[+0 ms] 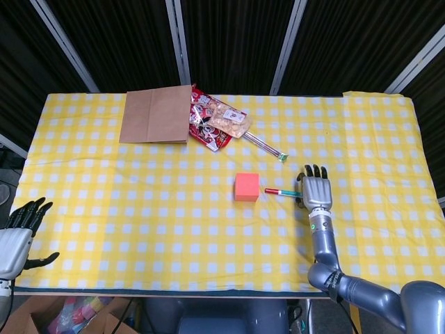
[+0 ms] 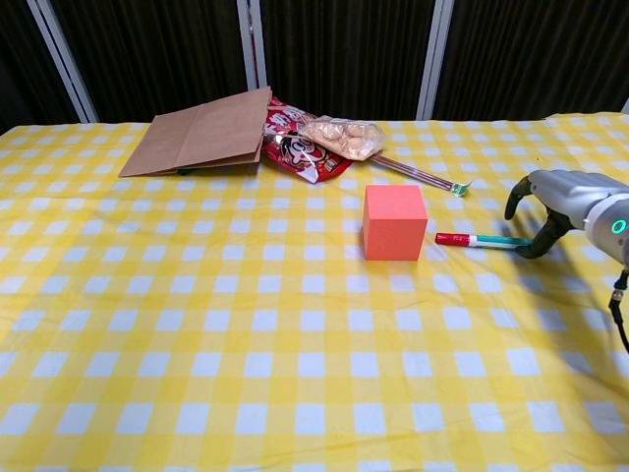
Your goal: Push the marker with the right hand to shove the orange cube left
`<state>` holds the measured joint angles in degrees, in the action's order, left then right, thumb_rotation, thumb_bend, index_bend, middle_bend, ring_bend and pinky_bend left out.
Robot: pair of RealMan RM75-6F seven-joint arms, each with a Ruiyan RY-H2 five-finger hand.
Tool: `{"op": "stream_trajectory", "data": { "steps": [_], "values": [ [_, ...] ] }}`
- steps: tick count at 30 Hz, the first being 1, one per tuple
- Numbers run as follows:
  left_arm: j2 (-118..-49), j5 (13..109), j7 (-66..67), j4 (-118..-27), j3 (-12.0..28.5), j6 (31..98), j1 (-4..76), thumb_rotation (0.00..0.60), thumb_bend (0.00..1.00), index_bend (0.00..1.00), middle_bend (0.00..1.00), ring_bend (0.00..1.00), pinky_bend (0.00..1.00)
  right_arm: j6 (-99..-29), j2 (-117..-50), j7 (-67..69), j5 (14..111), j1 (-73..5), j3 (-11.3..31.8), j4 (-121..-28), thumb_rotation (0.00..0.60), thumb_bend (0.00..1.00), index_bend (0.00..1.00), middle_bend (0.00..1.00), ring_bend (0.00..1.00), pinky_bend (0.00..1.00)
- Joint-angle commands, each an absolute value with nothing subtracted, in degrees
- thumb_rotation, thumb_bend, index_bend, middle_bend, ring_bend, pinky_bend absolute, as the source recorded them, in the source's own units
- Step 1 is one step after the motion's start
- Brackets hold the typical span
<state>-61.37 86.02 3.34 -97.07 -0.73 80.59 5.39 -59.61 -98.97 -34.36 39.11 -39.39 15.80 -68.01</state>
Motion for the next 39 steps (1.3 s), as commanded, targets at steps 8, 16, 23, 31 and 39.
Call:
{"op": "stream_trajectory", "data": {
  "steps": [8,16,23,31,39],
  "values": [
    [-61.3,86.0,3.2,-97.2,-0.8,80.6,5.4,0.6,0.0,0.0,0.0,0.0,0.08,-58.5,-100.5,-32.5,41.1,-39.3,15.1,-65.0,0.6,0.4,0.6,0.22,0.0,0.0],
    [-61.2,86.0,3.0,-97.3,-0.8,80.5,5.4,0.6,0.0,0.0,0.0,0.0,0.08,-59.2,-99.7,-31.0,43.3,-38.8,15.4,-66.2,0.6,0.5,0.67,0.24,0.0,0.0],
    [-61.2,85.9,2.9,-97.4,-0.8,80.6,5.4,0.6,0.0,0.0,0.0,0.0,0.08,-61.6,-95.3,-31.5,44.4,-38.5,17.0,-71.4,0.6,0.55,0.67,0.24,0.0,0.0],
    [-61.3,85.9,3.0,-97.5,-0.8,80.6,5.3,0.6,0.0,0.0,0.0,0.0,0.08,-64.3,-88.4,-33.3,44.6,-37.7,18.7,-79.4,0.6,0.55,0.67,0.24,0.0,0.0],
    [-61.2,86.2,2.9,-97.9,-1.0,80.8,5.2,0.6,0.0,0.0,0.0,0.0,0.08,-65.1,-85.6,-34.9,47.4,-37.2,16.1,-81.5,0.6,0.55,0.67,0.24,0.0,0.0]
  ]
}}
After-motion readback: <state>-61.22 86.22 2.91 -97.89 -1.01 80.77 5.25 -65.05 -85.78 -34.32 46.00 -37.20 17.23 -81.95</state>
